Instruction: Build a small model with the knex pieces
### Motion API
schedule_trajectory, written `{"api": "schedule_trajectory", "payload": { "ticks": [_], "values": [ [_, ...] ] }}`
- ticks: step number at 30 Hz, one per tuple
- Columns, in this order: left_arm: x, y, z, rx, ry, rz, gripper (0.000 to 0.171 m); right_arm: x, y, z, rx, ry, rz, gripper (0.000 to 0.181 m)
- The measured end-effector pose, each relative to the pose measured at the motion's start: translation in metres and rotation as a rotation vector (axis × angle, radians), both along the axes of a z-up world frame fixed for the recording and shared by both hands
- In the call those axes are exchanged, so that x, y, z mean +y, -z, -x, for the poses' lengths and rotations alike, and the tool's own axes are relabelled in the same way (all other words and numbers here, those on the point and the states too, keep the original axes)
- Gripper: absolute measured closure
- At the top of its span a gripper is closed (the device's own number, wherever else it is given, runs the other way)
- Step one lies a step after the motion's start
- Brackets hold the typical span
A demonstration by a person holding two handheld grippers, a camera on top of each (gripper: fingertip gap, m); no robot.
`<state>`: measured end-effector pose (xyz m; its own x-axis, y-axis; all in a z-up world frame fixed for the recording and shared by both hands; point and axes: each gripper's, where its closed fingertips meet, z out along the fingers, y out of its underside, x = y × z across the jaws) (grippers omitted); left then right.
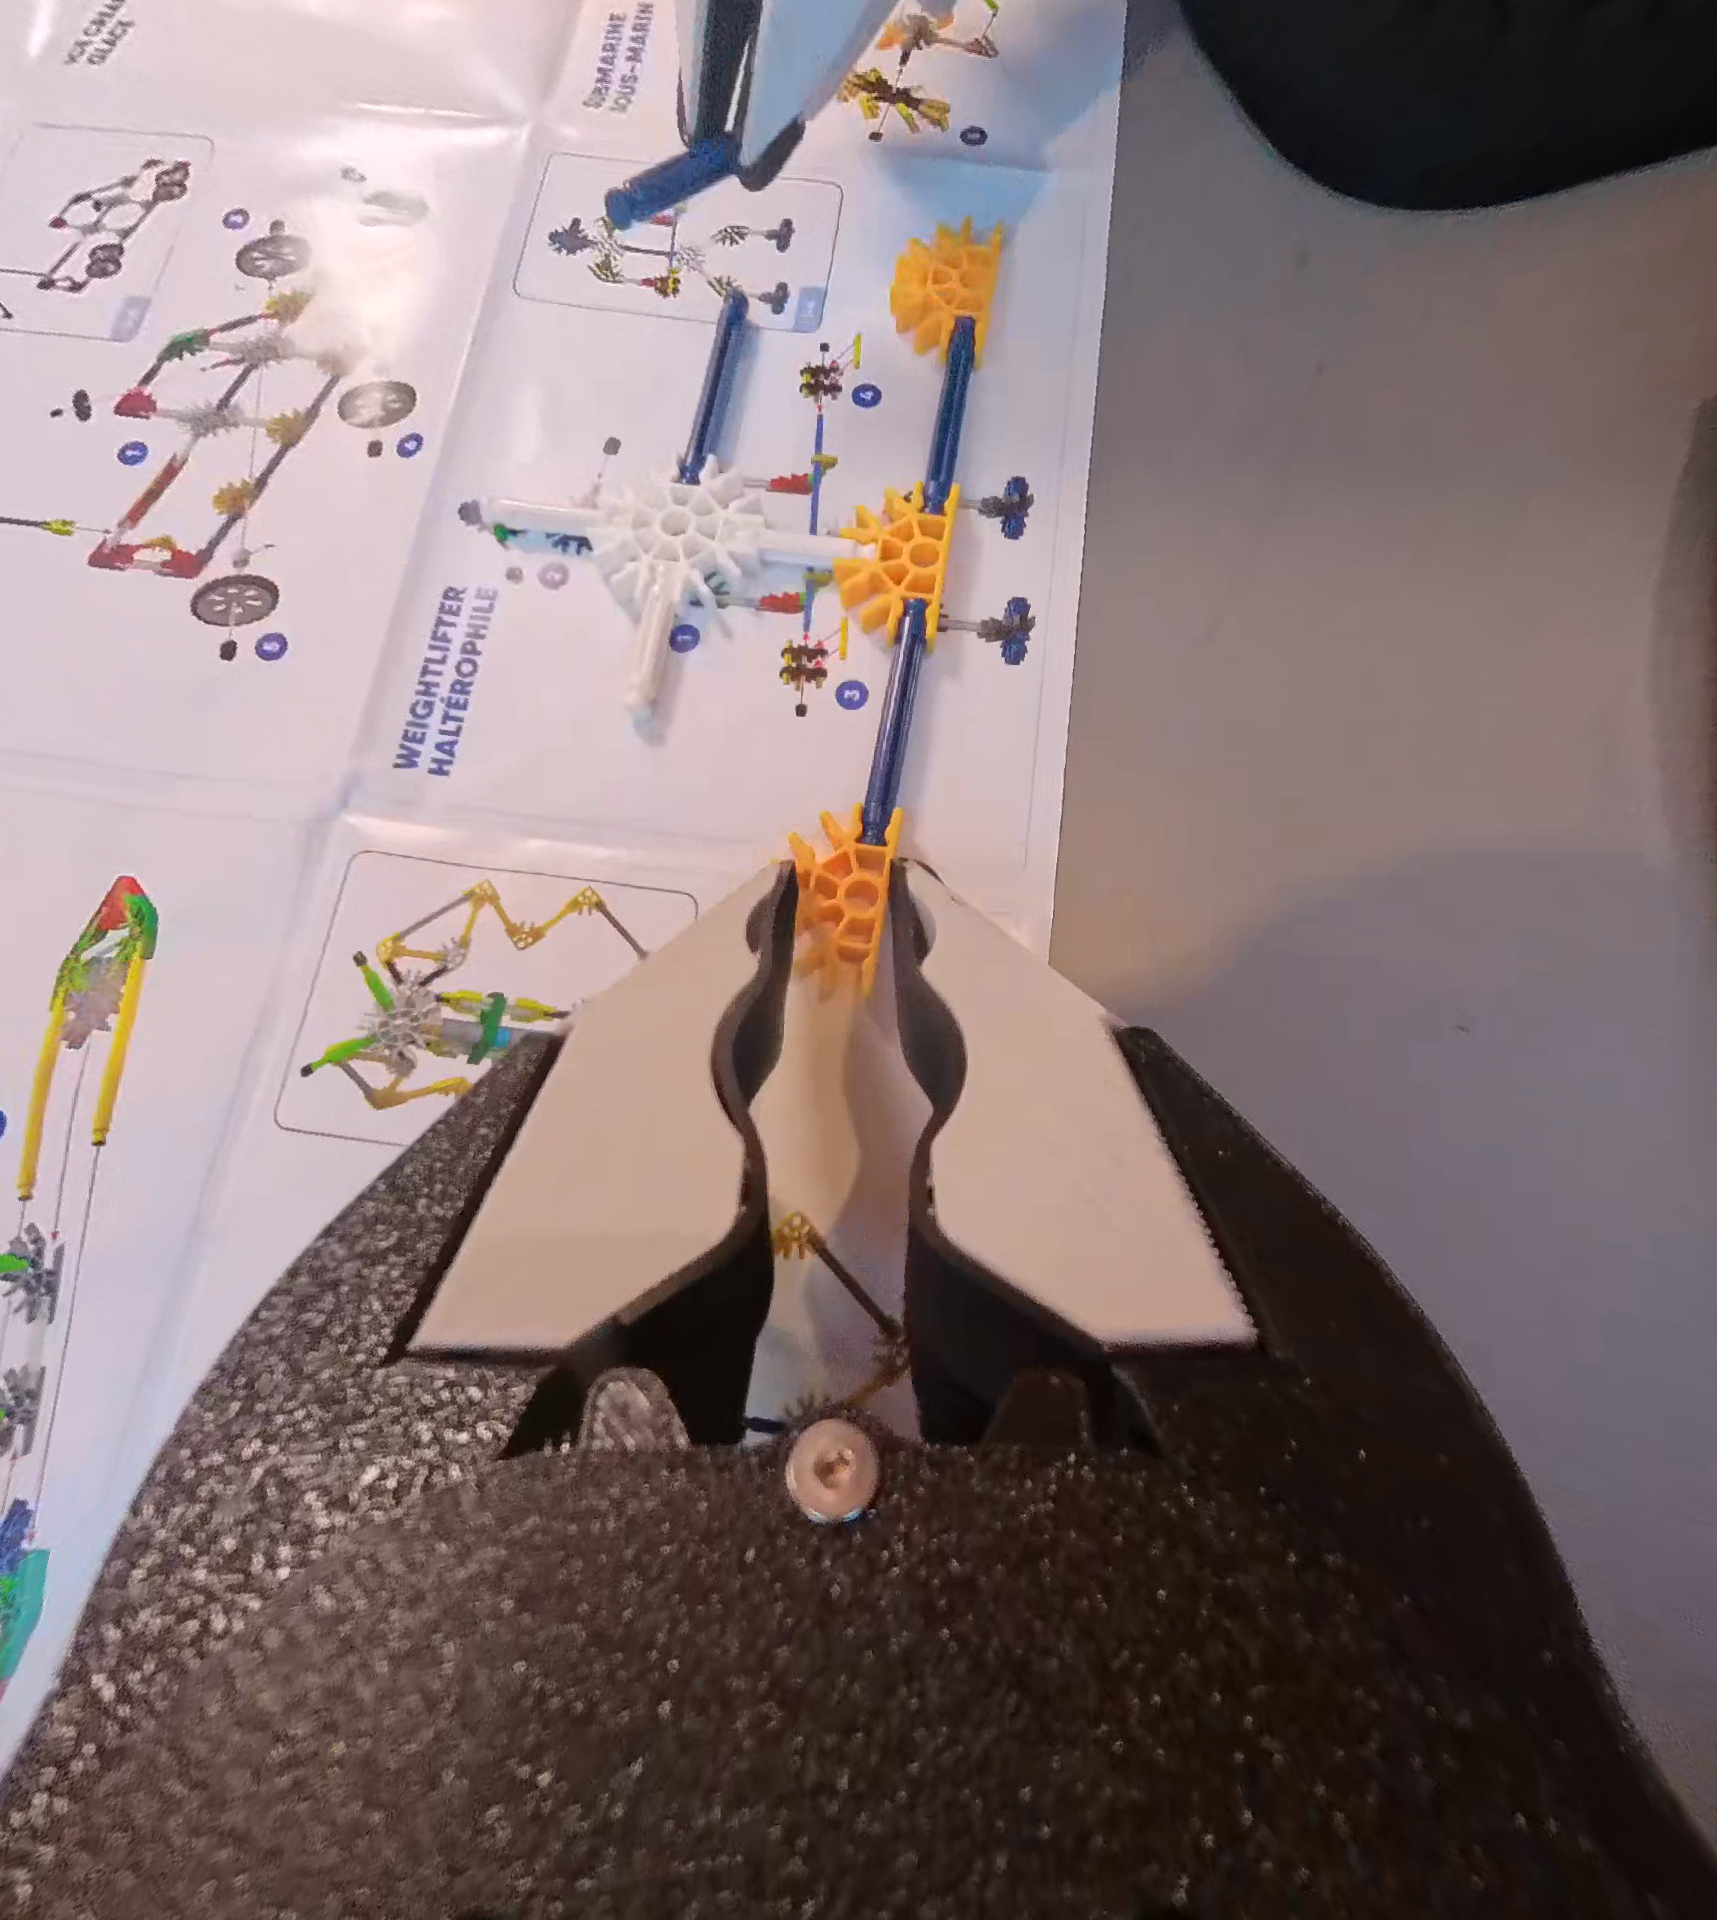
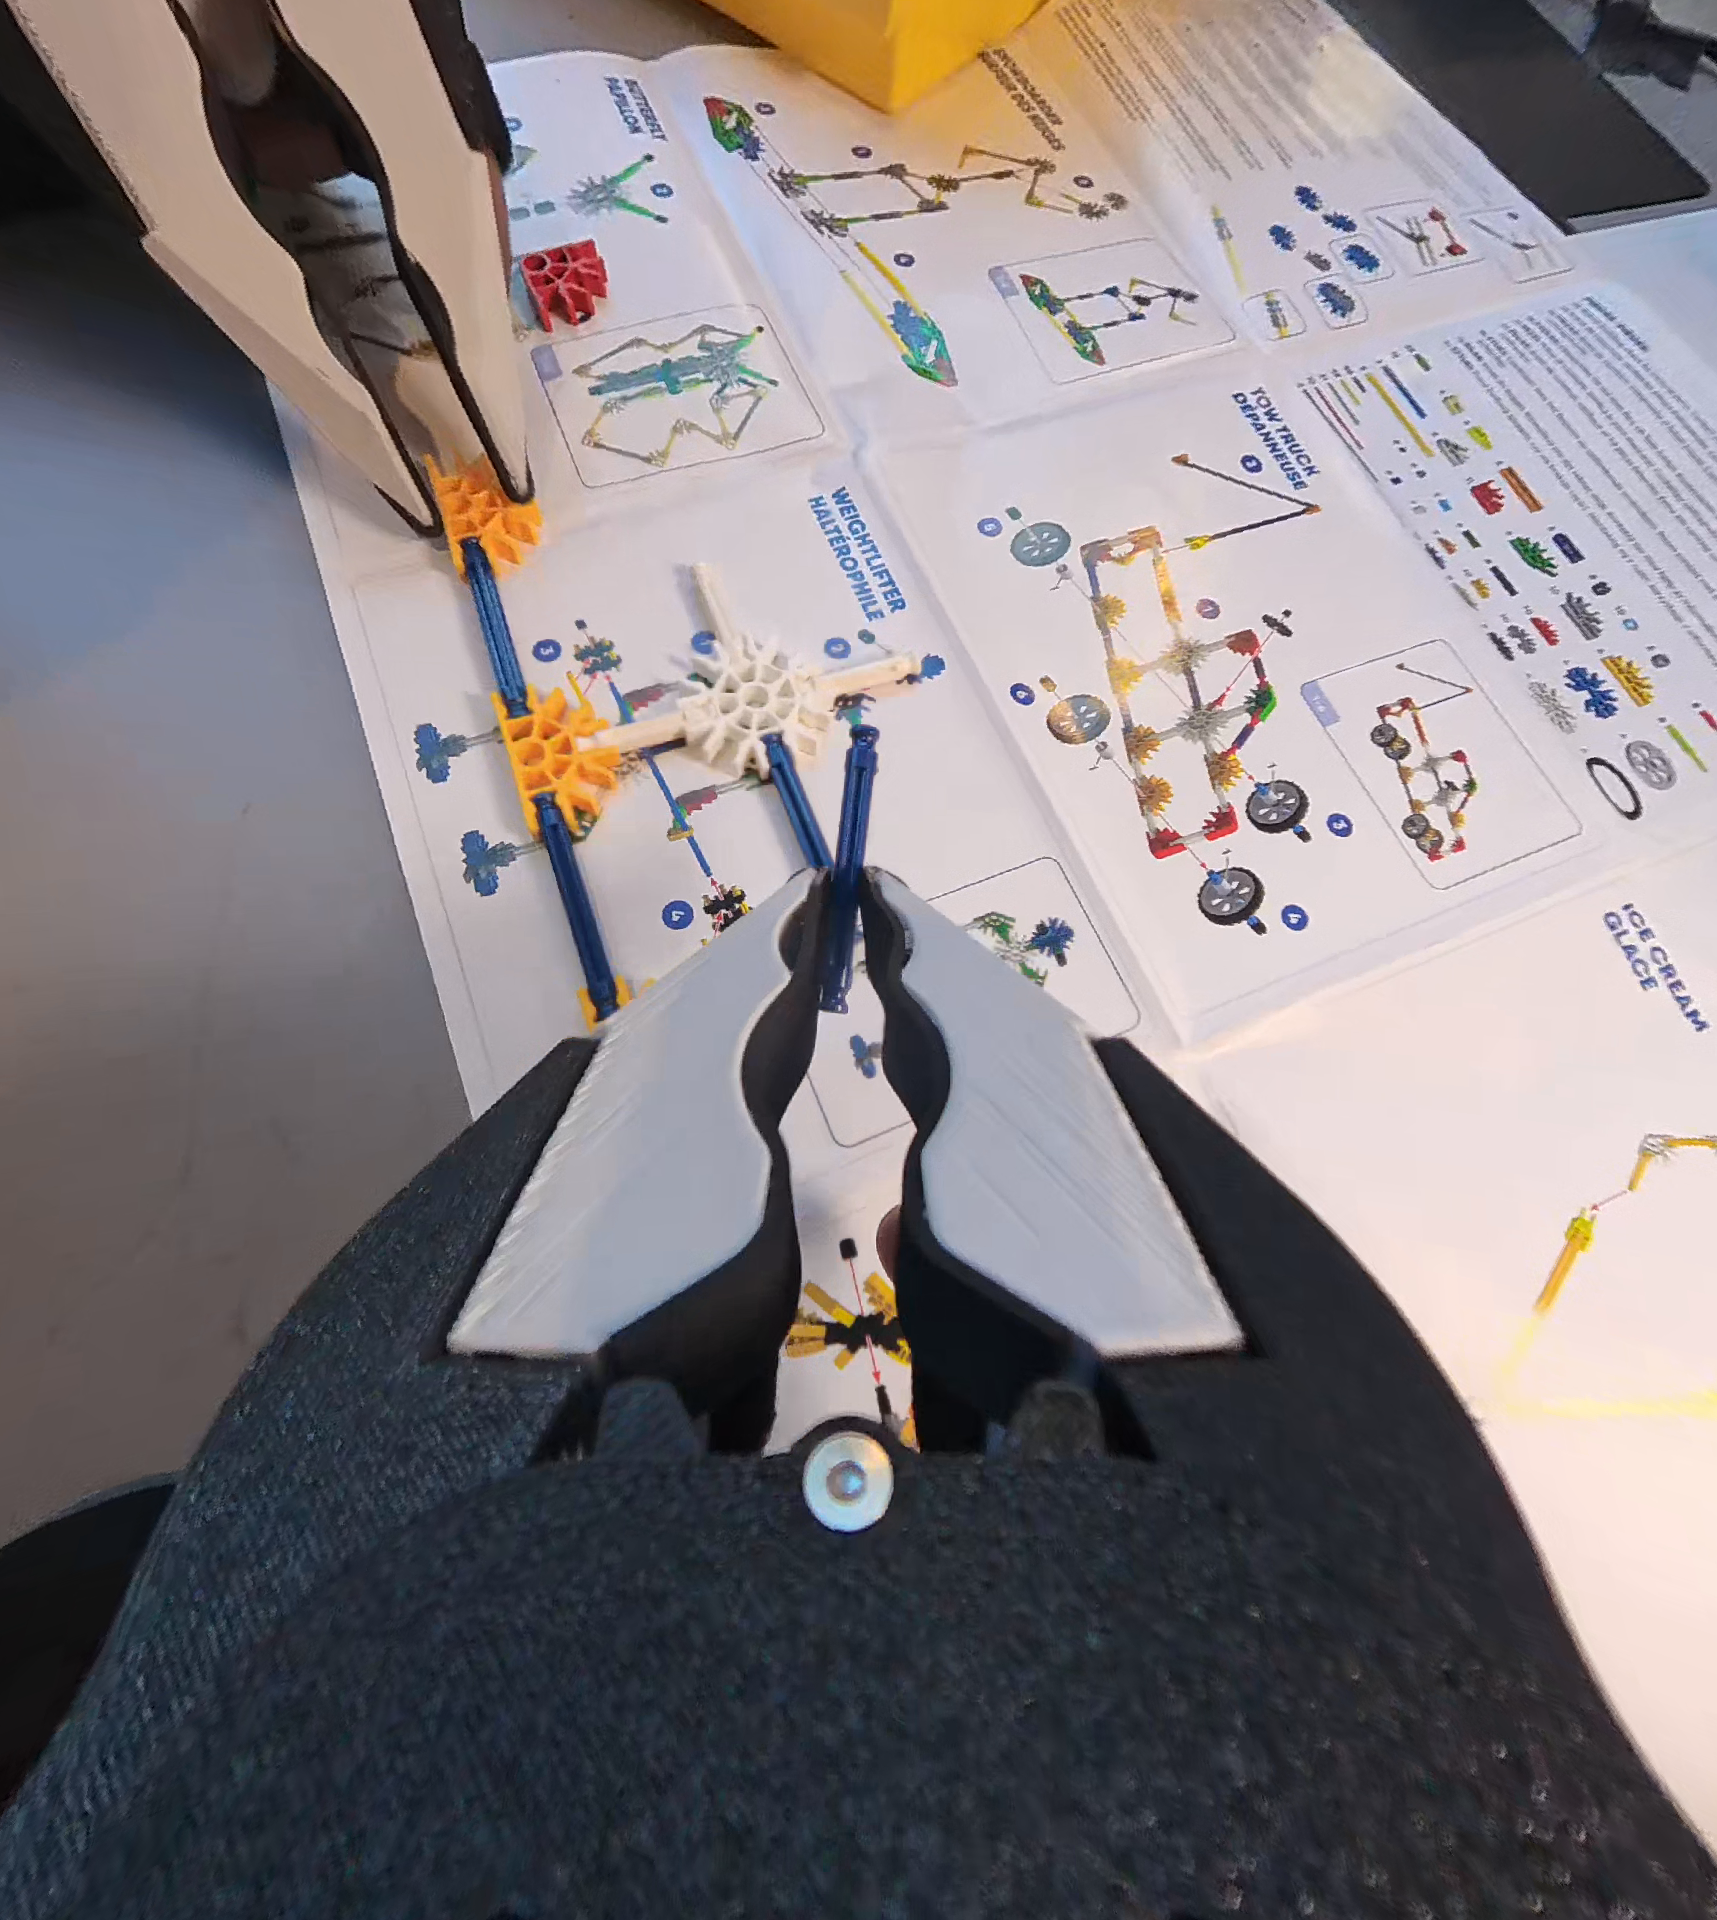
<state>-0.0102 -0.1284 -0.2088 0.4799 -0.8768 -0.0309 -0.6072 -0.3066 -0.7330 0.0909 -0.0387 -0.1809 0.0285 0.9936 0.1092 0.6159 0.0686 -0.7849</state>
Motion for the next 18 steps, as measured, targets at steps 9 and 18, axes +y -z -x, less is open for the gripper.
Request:
{"api": "schedule_trajectory", "payload": {
  "ticks": [9, 18],
  "values": [
    [0.009, -0.004, -0.013, 0.005, -0.052, -0.057, 0.147, -0.007, -0.001, 0.002, 0.033, -0.041, 0.008, 0.177],
    [0.010, -0.039, -0.020, -0.206, -0.045, -0.107, 0.147, -0.036, -0.010, 0.010, 0.066, -0.165, 0.010, 0.177]
  ]
}}
